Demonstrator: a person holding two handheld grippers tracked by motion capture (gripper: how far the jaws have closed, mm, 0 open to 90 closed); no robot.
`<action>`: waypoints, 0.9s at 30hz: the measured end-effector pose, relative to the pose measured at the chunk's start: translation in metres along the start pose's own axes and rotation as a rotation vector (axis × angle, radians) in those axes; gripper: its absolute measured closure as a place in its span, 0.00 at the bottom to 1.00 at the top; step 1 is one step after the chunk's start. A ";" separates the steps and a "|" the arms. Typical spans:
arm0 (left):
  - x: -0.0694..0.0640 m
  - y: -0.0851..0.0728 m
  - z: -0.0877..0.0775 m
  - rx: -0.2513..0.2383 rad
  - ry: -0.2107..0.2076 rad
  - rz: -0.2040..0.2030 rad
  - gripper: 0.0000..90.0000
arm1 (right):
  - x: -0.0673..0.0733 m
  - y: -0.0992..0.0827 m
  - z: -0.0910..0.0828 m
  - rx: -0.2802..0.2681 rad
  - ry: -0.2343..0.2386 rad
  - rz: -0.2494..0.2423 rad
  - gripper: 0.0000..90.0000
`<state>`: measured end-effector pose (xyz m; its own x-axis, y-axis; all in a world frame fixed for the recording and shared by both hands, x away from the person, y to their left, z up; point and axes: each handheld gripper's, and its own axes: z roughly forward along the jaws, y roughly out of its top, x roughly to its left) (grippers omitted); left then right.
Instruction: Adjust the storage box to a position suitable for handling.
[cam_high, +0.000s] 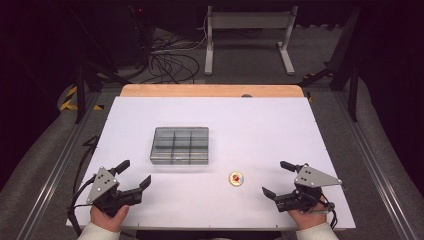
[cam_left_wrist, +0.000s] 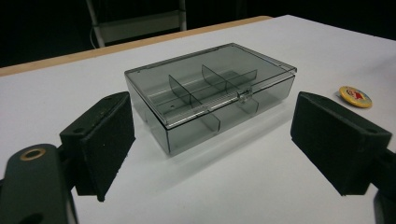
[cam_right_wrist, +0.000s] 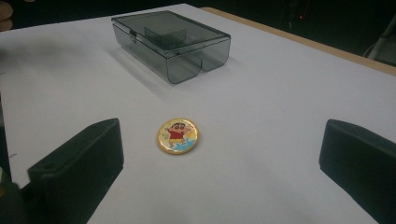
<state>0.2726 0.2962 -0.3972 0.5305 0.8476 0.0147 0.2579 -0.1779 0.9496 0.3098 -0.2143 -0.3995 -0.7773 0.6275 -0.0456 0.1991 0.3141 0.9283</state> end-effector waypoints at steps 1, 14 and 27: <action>0.000 0.002 0.000 0.007 -0.006 -0.006 0.16 | 0.000 0.000 0.000 0.002 -0.001 0.000 0.00; 0.005 0.018 0.006 0.011 0.034 0.042 0.18 | 0.001 -0.002 0.002 0.012 0.008 0.005 0.00; 0.016 0.033 0.013 0.042 0.054 0.027 0.20 | 0.000 -0.003 0.002 0.014 0.007 0.014 0.00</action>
<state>0.3005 0.2977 -0.3698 0.4933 0.8679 0.0580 0.2784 -0.2207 0.9348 0.3099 -0.2138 -0.4031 -0.7787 0.6267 -0.0304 0.2177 0.3154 0.9236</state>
